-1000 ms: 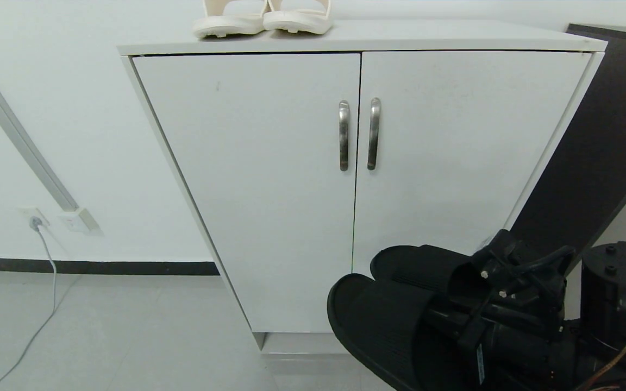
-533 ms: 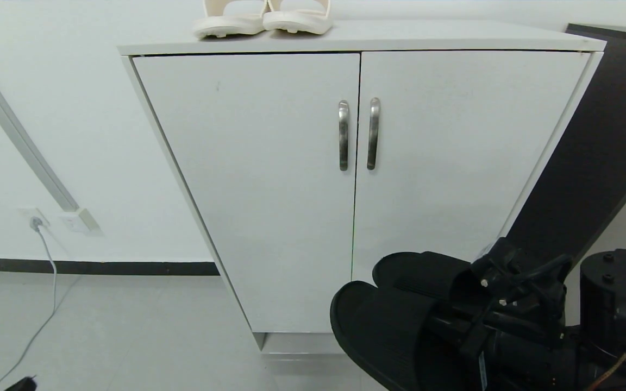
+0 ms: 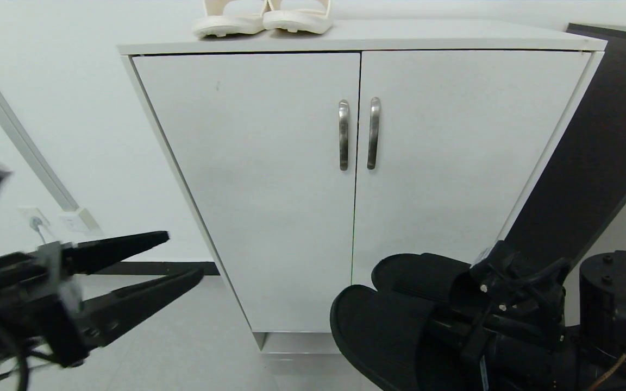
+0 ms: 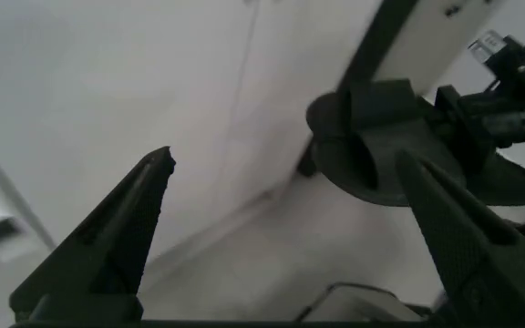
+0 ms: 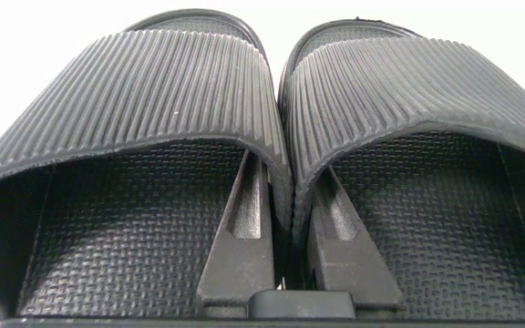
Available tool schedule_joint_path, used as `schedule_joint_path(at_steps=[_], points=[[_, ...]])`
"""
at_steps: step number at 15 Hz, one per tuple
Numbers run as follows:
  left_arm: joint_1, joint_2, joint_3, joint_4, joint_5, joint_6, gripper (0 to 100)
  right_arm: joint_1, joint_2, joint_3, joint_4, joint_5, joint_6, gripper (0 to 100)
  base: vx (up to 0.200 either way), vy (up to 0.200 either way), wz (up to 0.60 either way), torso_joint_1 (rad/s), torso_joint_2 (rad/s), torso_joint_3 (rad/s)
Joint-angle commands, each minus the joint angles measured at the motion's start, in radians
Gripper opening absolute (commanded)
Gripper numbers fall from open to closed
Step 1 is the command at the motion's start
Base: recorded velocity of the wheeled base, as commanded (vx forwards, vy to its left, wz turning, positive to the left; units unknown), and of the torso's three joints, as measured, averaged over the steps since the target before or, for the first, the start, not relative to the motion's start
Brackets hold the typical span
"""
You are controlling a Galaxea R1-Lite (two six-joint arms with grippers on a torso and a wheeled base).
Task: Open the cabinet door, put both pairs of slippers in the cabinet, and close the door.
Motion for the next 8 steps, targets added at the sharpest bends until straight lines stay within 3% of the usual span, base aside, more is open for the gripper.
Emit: schedule_joint_path(at_steps=[1,5,8], points=[[-0.14,0.19,-0.112,-0.019,0.055,-0.005,100,0.0,-0.005,0.006,0.0,0.003,0.002,0,0.0,0.0,0.0,0.0,0.0,0.0],[-0.304,0.305,-0.299,-0.017,0.078,-0.065,100,0.0,0.003,0.014,0.001,0.02,0.003,0,0.0,0.0,0.0,0.0,0.0,0.0],[-0.369,0.368,-0.393,-0.017,0.081,-0.083,100,0.002,-0.003,0.015,0.001,0.02,-0.001,0,0.0,0.0,0.0,0.0,0.0,0.0]])
